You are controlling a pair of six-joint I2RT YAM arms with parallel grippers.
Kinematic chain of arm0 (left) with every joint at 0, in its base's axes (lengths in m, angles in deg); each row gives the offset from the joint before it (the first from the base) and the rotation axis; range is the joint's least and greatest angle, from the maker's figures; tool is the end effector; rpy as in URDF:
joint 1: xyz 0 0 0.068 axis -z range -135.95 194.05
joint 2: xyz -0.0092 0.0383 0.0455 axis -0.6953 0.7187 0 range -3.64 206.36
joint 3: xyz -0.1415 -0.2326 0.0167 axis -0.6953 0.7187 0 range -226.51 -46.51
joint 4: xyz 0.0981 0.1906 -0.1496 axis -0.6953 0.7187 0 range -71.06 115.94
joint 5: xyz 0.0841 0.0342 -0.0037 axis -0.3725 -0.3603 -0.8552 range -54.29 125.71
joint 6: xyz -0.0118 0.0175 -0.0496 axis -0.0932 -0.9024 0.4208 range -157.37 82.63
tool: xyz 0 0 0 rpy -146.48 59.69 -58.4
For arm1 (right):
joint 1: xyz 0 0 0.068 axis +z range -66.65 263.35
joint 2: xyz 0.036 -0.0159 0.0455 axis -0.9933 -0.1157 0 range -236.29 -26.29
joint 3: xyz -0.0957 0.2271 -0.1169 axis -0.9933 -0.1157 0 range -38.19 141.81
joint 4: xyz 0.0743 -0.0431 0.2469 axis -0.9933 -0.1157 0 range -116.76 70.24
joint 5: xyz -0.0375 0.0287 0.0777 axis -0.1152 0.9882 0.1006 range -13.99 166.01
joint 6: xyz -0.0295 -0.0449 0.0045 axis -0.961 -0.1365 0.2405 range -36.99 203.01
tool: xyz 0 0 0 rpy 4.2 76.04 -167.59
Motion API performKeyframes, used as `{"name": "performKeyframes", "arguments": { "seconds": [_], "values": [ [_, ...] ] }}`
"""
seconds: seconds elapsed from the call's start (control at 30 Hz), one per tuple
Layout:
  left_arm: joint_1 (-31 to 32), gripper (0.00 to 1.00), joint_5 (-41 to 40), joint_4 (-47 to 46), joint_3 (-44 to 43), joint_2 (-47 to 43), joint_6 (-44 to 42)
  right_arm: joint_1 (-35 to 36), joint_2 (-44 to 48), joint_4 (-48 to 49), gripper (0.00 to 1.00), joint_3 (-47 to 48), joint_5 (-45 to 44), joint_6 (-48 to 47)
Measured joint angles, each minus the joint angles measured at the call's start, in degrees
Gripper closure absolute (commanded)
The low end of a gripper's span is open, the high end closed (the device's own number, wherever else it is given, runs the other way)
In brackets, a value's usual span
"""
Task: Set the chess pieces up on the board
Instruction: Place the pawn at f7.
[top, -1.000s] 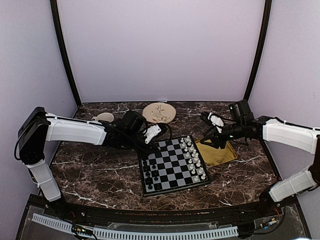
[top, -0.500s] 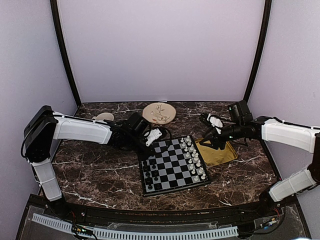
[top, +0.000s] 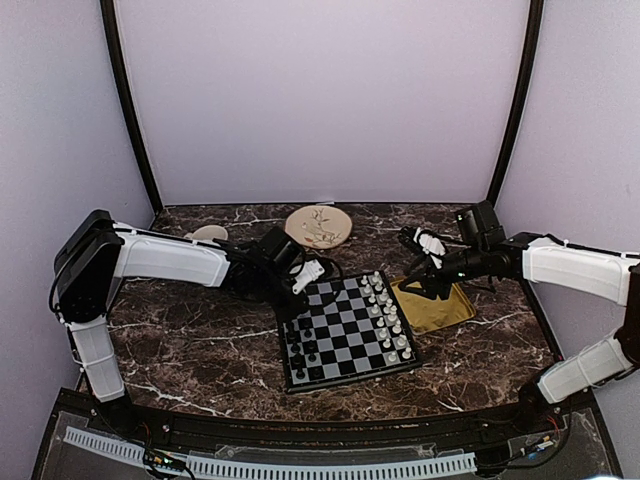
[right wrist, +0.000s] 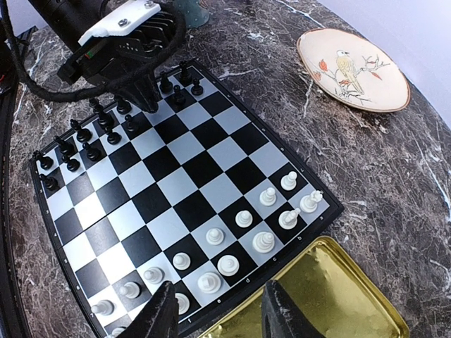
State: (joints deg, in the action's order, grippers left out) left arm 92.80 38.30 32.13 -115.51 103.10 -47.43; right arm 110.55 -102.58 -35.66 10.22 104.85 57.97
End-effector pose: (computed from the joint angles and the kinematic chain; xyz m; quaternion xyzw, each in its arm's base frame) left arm 0.2595 -0.2983 0.1788 0.4692 0.8171 -0.1308 0.3083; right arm 0.2393 0.1423 0.2356 -0.4798 0.7569 0.2362 0.3757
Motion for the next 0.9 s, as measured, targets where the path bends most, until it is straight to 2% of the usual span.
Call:
{"name": "performKeyframes", "arguments": {
  "seconds": [0.63, 0.83, 0.9],
  "values": [
    [0.0, 0.75, -0.8, 0.4, -0.4, -0.5, 0.9, 0.0, 0.0, -1.1, 0.59, 0.4, -0.1, 0.0],
    [0.0, 0.72, -1.4, 1.0, -0.7, -6.9, 1.1, -0.2, 0.0, -3.8, 0.59, 5.1, -1.7, 0.1],
    [0.0, 0.69, -2.3, 1.8, -1.7, -9.6, 1.0, -0.6, 0.2, -4.5, 0.55, 6.8, -2.7, 0.2]
  ]
}}
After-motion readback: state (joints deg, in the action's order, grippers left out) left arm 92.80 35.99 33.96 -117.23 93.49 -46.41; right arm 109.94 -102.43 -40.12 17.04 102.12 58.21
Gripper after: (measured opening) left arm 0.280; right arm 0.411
